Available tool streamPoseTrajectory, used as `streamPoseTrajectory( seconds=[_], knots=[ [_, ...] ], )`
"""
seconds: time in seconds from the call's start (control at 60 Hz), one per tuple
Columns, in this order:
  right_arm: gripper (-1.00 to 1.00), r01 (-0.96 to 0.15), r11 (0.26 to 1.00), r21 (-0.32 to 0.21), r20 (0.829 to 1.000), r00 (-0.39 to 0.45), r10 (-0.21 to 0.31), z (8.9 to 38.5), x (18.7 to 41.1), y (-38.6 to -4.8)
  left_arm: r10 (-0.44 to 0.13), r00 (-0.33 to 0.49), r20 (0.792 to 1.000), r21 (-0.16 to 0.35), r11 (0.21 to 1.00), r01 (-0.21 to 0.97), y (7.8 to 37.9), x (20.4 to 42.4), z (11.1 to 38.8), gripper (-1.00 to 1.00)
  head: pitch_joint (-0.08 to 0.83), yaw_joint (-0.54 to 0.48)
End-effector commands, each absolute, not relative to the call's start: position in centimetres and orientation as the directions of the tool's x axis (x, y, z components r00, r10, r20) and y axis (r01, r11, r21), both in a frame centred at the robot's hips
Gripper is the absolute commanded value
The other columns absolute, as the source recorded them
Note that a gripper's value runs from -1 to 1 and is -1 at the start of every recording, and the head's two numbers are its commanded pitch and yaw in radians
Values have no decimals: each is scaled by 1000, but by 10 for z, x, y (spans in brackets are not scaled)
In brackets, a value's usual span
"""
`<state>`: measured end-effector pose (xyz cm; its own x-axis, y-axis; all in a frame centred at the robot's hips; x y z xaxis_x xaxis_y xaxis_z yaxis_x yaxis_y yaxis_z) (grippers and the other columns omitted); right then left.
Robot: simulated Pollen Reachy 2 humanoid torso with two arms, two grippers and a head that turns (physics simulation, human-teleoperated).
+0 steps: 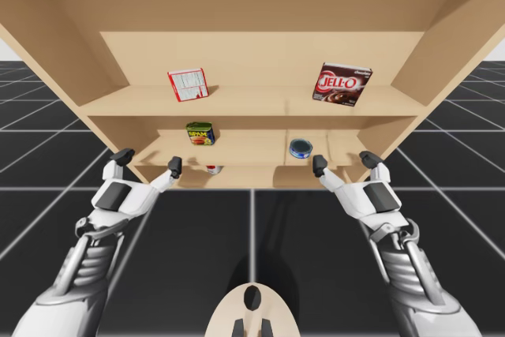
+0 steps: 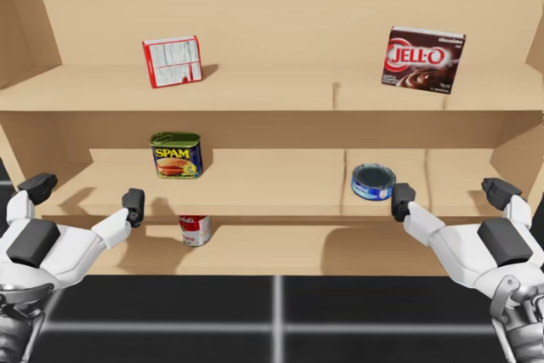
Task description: Retrieve the soup can from the shelves.
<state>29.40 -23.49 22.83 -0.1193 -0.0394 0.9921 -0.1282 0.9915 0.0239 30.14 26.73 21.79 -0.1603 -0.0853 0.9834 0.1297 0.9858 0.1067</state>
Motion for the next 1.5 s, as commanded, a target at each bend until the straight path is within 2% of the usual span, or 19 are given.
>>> streamPoseTrajectory(
  seconds=[0.017,0.333,0.45,0.517,0.667,0.7,0.733,0.75,0.8,0.85,0.933,1.05,1.183,1.217,1.367,1.5],
  knots=[
    [-1000,-121,992,28,992,-120,-43,226,294,-234,-101,-175,979,125,983,133,264,298,219,-1000,465,49],
    [-1000,-130,991,22,993,-108,-37,222,294,-231,-106,-199,974,137,979,151,254,288,223,-1000,558,227],
    [-1000,-133,991,23,993,-108,-38,222,294,-231,-101,-205,974,135,979,155,252,285,225,-1000,572,234],
    [-1000,-133,991,24,993,-109,-38,221,294,-231,-79,-203,976,111,982,150,251,283,227,-1000,575,230],
    [-1000,-134,991,25,993,-107,-39,220,294,-231,-70,-189,980,97,986,139,239,263,234,-1000,576,225],
    [-1000,-134,991,25,994,-106,-39,220,294,-230,-33,-183,983,55,992,117,236,258,234,-1000,576,225],
    [-1000,-134,991,25,994,-106,-39,220,294,-230,36,-174,984,-10,989,148,232,253,233,-1000,577,224],
    [-1000,-134,991,25,994,-106,-39,220,294,-230,50,-153,987,-23,985,173,230,250,232,-1000,578,224],
    [-1000,-135,991,26,994,-105,-40,220,294,-230,49,-133,990,-25,985,173,227,245,228,-1000,579,223],
    [-1000,-135,990,25,994,-106,-39,220,294,-230,79,-123,989,-54,979,196,223,241,221,-1000,580,224],
    [-1000,-135,991,25,993,-110,-40,220,294,-231,68,-98,993,-45,975,217,217,239,205,-1000,579,228],
    [-1000,-133,991,28,992,-115,-43,221,294,-233,92,-26,995,-83,967,241,210,243,176,-1000,580,232],
    [-1000,-132,991,30,992,-120,-46,223,293,-234,68,4,998,-67,965,255,201,255,151,-1000,582,233],
    [-1000,-131,991,30,991,-122,-46,223,293,-234,61,41,997,-70,959,273,198,260,146,-1000,582,232],
    [-1000,-130,991,30,991,-124,-47,224,292,-234,56,94,994,-82,949,303,184,283,132,-1000,582,238],
    [-1000,-127,991,31,991,-126,-47,224,292,-235,28,94,995,-55,951,305,172,304,131,-1000,585,243]
  ],
)
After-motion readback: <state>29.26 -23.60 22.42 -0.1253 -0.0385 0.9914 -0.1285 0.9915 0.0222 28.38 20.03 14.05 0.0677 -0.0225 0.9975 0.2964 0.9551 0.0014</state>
